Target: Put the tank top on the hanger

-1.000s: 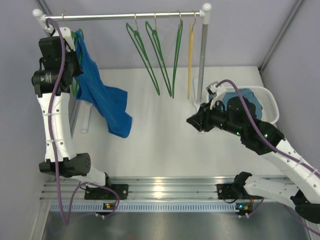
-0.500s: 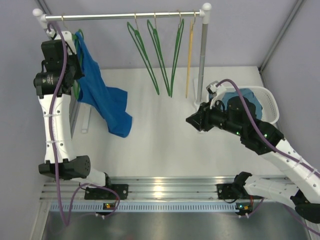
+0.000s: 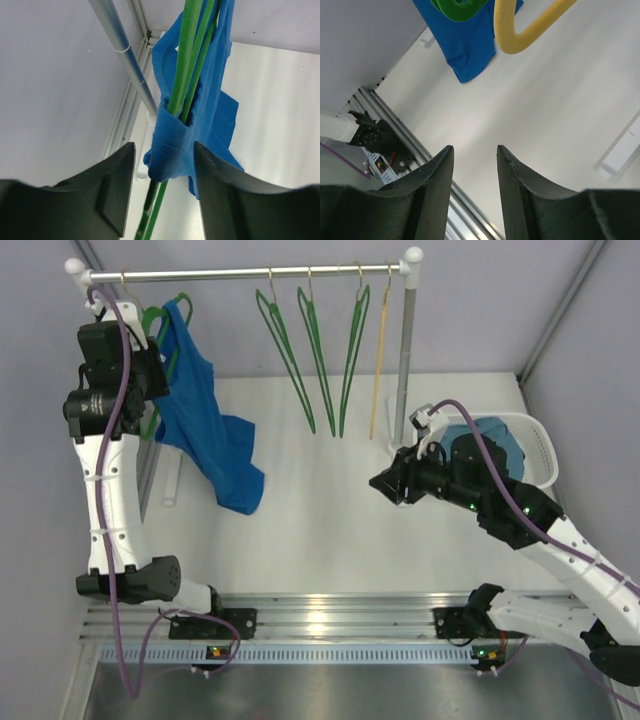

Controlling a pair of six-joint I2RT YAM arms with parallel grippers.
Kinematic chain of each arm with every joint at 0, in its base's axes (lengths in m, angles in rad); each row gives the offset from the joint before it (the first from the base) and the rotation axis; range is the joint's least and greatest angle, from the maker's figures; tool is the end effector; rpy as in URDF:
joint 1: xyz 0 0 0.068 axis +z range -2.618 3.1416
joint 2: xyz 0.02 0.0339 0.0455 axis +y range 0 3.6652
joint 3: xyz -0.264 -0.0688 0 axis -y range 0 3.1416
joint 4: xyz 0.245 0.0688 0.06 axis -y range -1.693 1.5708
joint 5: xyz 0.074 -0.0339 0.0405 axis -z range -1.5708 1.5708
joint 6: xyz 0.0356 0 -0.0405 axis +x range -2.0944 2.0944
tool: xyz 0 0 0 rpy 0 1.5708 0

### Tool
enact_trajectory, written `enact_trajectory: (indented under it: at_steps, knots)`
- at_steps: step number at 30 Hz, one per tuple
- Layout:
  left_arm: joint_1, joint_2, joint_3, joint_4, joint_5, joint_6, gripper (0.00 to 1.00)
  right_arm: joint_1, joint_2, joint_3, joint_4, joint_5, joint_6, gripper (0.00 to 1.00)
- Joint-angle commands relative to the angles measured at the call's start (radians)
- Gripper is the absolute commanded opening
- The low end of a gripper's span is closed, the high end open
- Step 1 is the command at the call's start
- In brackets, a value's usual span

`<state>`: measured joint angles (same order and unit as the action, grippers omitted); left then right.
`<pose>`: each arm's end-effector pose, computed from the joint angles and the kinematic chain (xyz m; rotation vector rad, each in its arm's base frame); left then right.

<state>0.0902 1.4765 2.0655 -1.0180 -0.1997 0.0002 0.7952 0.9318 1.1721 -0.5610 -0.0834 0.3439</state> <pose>0.2628 0.0309 0.5170 -0.2181 1.9880 0.2577 0.1310 0.1378 0.4075 -0.5016 1.9183 0.8408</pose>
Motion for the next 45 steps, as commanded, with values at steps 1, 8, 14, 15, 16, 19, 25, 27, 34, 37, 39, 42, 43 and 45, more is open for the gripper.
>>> enact_trajectory:
  at_steps: [1,8,14,15,16,19,25,27,34,37,39,42,43,45]
  knots:
    - [0.003,-0.045,0.045,0.029,-0.004,0.001,0.55,-0.011,-0.007,0.001,0.039,-0.006,0.003,0.41]
    - [0.005,-0.113,0.058,0.038,0.086,-0.045,0.66,-0.008,-0.021,-0.017,0.050,0.011,0.003,0.49]
    - [0.003,-0.287,-0.185,0.171,0.432,-0.163,0.66,-0.008,-0.042,-0.046,0.062,0.034,0.007,0.57]
    - [0.005,-0.348,-0.238,0.200,0.480,-0.201,0.65,-0.010,-0.051,-0.052,0.067,0.039,0.006,0.58]
    - [0.003,-0.379,-0.289,0.226,0.512,-0.219,0.65,-0.010,-0.056,-0.057,0.067,0.040,0.010,0.60]
    - [0.003,-0.498,-0.493,0.304,0.620,-0.287,0.63,-0.010,-0.077,-0.078,0.073,0.051,0.014,0.64]
    - [0.002,-0.711,-0.867,0.424,0.774,-0.388,0.61,-0.010,-0.146,-0.152,0.079,0.108,0.018,0.71]
    - [0.002,-0.770,-0.991,0.452,0.809,-0.404,0.61,-0.010,-0.180,-0.193,0.084,0.128,0.024,0.72]
    - [-0.041,-0.886,-1.214,0.460,0.816,-0.405,0.60,-0.010,-0.290,-0.344,0.111,0.223,0.082,0.88]
    - [-0.052,-0.921,-1.274,0.458,0.807,-0.391,0.60,-0.008,-0.335,-0.400,0.115,0.260,0.110,0.98]
    - [-0.070,-0.935,-1.311,0.458,0.796,-0.384,0.60,-0.010,-0.359,-0.433,0.115,0.286,0.122,1.00]
    - [-0.083,-0.937,-1.311,0.460,0.793,-0.376,0.60,-0.008,-0.369,-0.451,0.110,0.303,0.125,1.00]
    - [-0.083,-0.938,-1.311,0.460,0.789,-0.370,0.60,-0.010,-0.366,-0.451,0.108,0.306,0.129,1.00]
    - [-0.087,-0.940,-1.314,0.458,0.786,-0.362,0.60,-0.010,-0.349,-0.443,0.105,0.304,0.133,1.00]
